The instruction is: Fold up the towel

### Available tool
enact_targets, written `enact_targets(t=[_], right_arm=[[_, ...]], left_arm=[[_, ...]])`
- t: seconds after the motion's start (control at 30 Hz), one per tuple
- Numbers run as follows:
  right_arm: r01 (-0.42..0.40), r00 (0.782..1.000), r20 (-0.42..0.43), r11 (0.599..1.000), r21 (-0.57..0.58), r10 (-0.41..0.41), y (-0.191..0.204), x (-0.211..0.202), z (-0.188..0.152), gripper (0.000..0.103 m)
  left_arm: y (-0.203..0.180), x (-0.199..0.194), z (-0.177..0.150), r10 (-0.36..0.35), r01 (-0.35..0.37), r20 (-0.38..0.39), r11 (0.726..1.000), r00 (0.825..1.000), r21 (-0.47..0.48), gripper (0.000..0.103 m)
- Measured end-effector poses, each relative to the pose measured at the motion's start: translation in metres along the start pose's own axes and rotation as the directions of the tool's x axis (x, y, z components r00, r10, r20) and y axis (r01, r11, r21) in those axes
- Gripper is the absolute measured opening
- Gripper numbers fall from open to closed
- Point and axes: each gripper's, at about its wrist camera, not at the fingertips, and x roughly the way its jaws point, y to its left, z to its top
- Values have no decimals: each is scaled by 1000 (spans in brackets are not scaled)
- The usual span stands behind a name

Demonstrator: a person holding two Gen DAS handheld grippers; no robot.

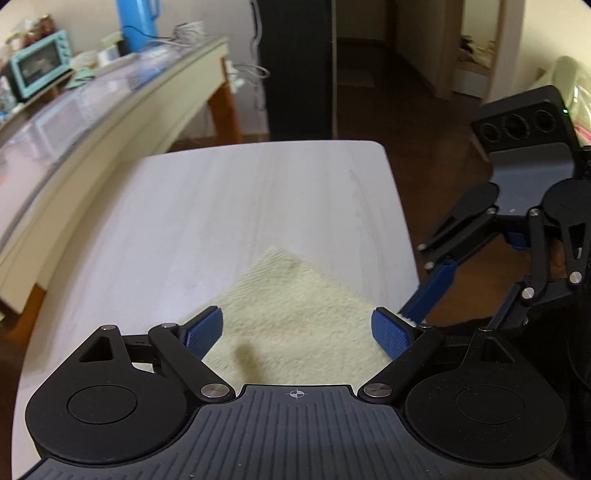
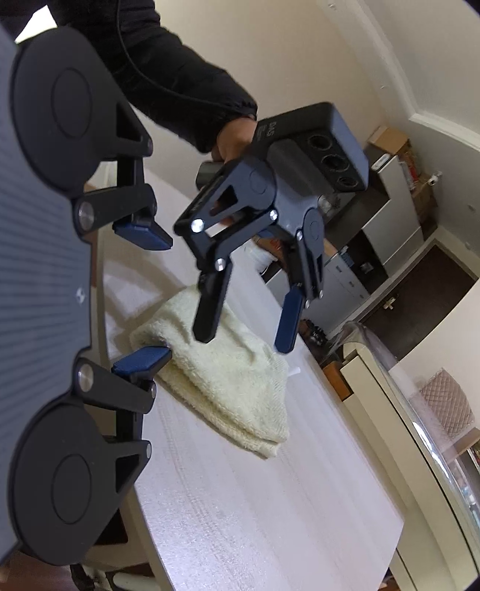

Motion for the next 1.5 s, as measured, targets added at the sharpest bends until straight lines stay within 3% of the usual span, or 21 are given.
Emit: enact_targets(t=[0.17, 0.4, 0.6, 0.73, 0.83, 1.0, 1.17, 1.3, 1.5], right_arm=[[-19, 999, -51, 999, -32, 17, 3, 7, -5, 64], [-10, 997, -72, 996, -86, 3, 14, 8, -8, 72], [14, 996, -90, 993, -113, -24, 21, 2, -8, 71], [58, 997, -45, 978, -199, -68, 34, -13, -3, 70], [52, 998, -22, 972, -230, -59, 39, -16, 1, 71], [7, 998, -53, 961, -277, -22, 42, 1, 2, 71], [47, 992, -96, 956, -289, -77, 33, 10, -4, 70], [50, 991, -107, 959, -279, -82, 35, 7, -1, 70], [69, 994, -57, 946, -318, -92, 43, 13, 11, 70]], left_arm=[[0, 16, 0, 1, 0, -62, 1000, 998, 21, 92], [2, 29, 0, -3, 4, -85, 1000, 996, 6, 94], [-1, 24, -4, 23, -23, -66, 1000, 998, -4, 94], [-1, 9, -10, 62, -62, -21, 998, 998, -21, 93], [3, -12, -20, 109, -108, 15, 992, 994, -60, 93], [0, -33, -43, 171, -170, 1, 981, 985, -92, 93], [-3, -34, -71, 213, -218, -56, 971, 975, -102, 94], [5, -42, -86, 215, -216, -26, 962, 976, -168, 94], [10, -71, -101, 338, -320, 31, 913, 940, -253, 93]])
